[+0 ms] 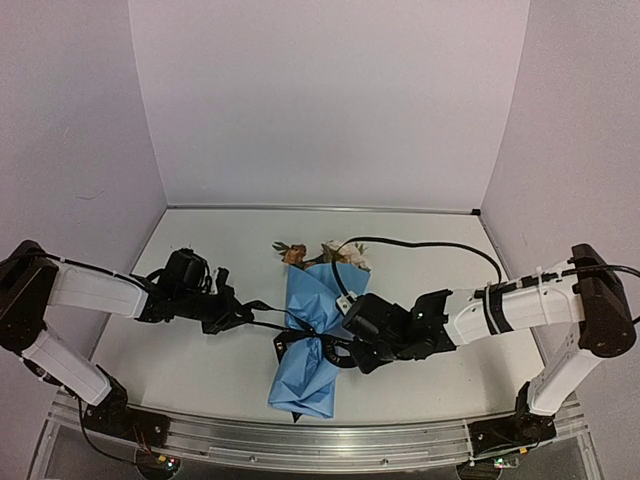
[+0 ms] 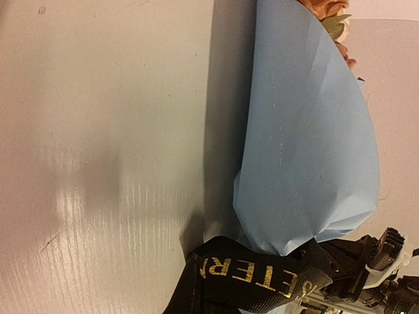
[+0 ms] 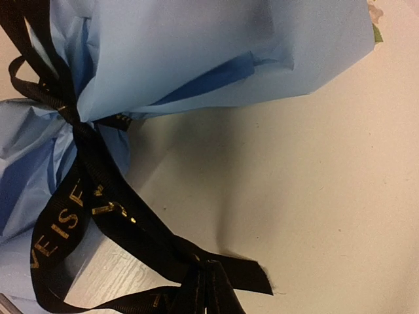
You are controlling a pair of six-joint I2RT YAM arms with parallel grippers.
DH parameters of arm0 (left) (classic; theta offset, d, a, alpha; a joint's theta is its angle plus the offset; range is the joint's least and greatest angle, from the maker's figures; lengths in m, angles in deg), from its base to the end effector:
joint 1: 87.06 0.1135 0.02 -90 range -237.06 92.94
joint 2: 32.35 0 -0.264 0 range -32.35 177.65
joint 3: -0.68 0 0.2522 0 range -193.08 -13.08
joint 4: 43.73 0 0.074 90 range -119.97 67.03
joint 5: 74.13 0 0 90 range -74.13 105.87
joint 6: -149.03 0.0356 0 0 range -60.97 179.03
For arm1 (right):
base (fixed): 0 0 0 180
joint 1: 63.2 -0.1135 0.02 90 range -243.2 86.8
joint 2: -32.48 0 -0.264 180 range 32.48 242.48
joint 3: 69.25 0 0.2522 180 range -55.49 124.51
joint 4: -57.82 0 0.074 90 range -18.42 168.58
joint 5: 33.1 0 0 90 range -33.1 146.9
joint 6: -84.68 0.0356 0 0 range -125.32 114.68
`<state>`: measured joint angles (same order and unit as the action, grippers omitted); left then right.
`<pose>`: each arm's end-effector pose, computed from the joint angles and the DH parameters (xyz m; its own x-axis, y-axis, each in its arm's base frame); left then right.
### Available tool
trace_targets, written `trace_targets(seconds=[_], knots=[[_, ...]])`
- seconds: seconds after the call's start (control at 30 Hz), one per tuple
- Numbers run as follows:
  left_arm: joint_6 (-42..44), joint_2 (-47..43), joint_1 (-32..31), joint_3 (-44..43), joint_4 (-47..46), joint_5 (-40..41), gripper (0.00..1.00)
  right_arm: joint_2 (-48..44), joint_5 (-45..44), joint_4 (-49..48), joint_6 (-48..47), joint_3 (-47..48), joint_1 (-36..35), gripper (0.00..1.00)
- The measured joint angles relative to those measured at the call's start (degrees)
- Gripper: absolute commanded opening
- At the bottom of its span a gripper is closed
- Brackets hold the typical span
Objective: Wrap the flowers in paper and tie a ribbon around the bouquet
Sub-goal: Tie the ribbon around the folded bouquet.
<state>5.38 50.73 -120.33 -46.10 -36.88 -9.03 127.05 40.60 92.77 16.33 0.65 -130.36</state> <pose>0.2167 -0.1601 0.1536 -0.9465 -0.2527 -0.2005 -0.0134 0.6518 -0.7583 0.1353 0.2956 0.1781 -0.6173 -0.5533 -0.5594 -0.6474 0.7612 -0.0385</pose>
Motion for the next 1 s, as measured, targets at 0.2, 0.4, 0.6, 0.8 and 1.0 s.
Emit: trace_targets(seconds=[0.2, 0.4, 0.6, 0.8, 1.0], knots=[[2.65, 1.57, 2.51, 0.00, -0.22, -3.66, 0.00, -1.78, 0.49, -3.84, 2.46, -2.79, 0.03, 0.00], [2.90, 3.72, 5.80, 0.02, -1.68, -8.23, 0.00, -3.63, 0.59, -7.66, 4.46, -5.33, 1.12, 0.00], [3.24, 5.08, 7.72, 0.00, -2.28, -11.51, 0.00, -5.14, 0.66, -10.66, 6.24, -7.77, 1.98, 0.00], [3.75, 6.61, 8.86, -0.53, -3.19, -14.58, 0.00, -7.09, 1.42, -12.79, 7.84, -9.87, 3.87, 0.00], [7.11, 8.57, 8.29, -4.99, -1.43, -15.61, 0.06, -7.44, 1.45, -10.55, 7.05, -9.17, 4.91, 0.03]])
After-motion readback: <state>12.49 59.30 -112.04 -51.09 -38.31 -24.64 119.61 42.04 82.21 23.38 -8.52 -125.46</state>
